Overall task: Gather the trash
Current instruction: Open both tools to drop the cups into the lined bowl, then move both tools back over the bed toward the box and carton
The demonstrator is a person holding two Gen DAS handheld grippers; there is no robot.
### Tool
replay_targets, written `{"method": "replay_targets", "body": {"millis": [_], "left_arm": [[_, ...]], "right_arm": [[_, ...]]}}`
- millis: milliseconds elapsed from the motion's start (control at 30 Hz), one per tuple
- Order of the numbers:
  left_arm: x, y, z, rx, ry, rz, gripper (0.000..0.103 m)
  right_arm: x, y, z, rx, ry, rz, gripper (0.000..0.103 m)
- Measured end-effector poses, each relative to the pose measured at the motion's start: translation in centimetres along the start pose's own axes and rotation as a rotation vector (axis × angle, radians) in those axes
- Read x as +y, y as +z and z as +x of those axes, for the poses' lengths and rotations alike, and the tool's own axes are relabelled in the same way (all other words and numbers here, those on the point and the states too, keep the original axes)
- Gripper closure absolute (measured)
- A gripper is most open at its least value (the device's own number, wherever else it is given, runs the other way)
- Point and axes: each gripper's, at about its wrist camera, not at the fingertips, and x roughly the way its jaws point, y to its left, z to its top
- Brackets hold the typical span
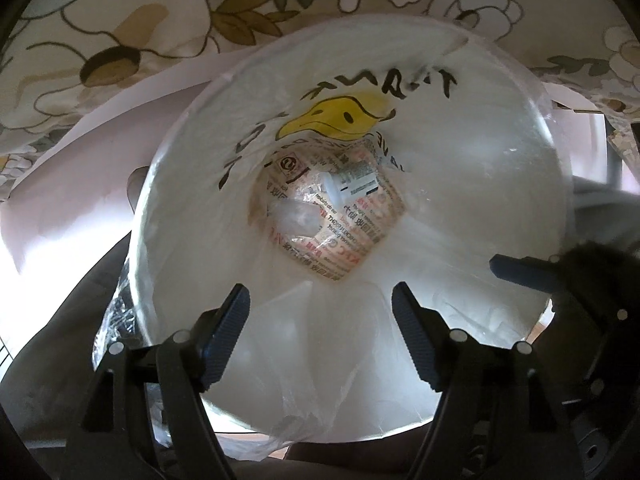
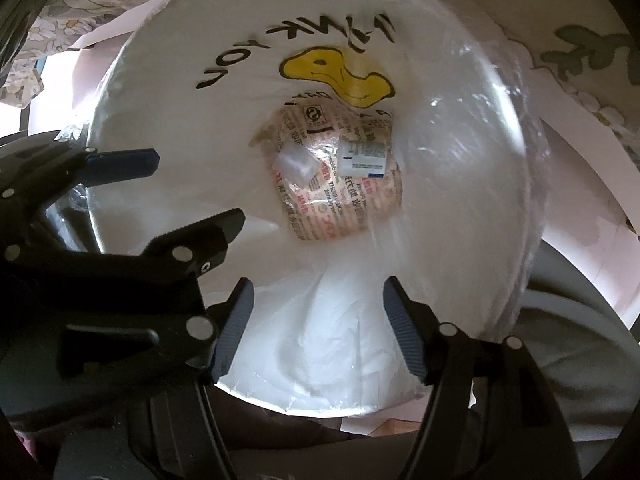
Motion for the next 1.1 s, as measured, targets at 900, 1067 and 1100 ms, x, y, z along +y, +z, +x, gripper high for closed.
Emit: {"method": "replay_targets", "body": {"millis": [900, 1067, 1100], "left_arm": [[-1.3, -8.7, -16.0, -0.363, 0.170, 0.152, 0.015], [-1.9, -9.5, -22.2, -0.505, 0.187, 0.137, 0.013], [-1.9, -9.5, -23.0, -0.524, 0.186, 0.129, 0.013]], "right_arm": [[1.3, -8.6, -15.2, -0.379, -0.175, -0.139, 0.033], [1.3, -10.9, -20.6, -0.517, -0.239, -0.161, 0.030], [1.3, -11.3, -21.8, -0.542, -0.250, -0.164, 0.030]]}}
